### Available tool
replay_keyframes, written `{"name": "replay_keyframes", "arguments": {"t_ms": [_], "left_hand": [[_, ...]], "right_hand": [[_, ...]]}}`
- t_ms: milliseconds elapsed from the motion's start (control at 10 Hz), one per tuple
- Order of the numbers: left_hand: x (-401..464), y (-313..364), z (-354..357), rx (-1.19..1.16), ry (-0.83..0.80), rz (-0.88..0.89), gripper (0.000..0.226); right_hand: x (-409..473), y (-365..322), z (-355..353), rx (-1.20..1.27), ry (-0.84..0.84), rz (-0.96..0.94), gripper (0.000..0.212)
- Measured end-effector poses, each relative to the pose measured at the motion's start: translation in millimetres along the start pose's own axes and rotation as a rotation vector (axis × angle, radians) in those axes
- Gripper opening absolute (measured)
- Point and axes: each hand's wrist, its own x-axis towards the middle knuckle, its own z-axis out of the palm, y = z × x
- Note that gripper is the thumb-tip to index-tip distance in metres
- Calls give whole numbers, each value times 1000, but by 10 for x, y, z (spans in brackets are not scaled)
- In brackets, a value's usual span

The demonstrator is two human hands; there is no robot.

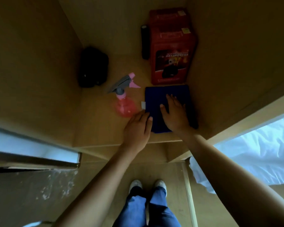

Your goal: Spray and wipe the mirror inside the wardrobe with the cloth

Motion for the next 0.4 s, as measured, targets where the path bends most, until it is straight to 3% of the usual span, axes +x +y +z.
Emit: {"name": "replay_keyframes", "arguments": {"t_ms": [200, 400], "left_hand": [[-479, -100, -360, 73, 69, 30, 40], [-1044, -372, -849, 120, 178, 64, 35]], "right_hand": [[-519, -339, 43, 178, -84, 11, 59], [-1182, -889, 76, 167, 13, -59, 52]]}}
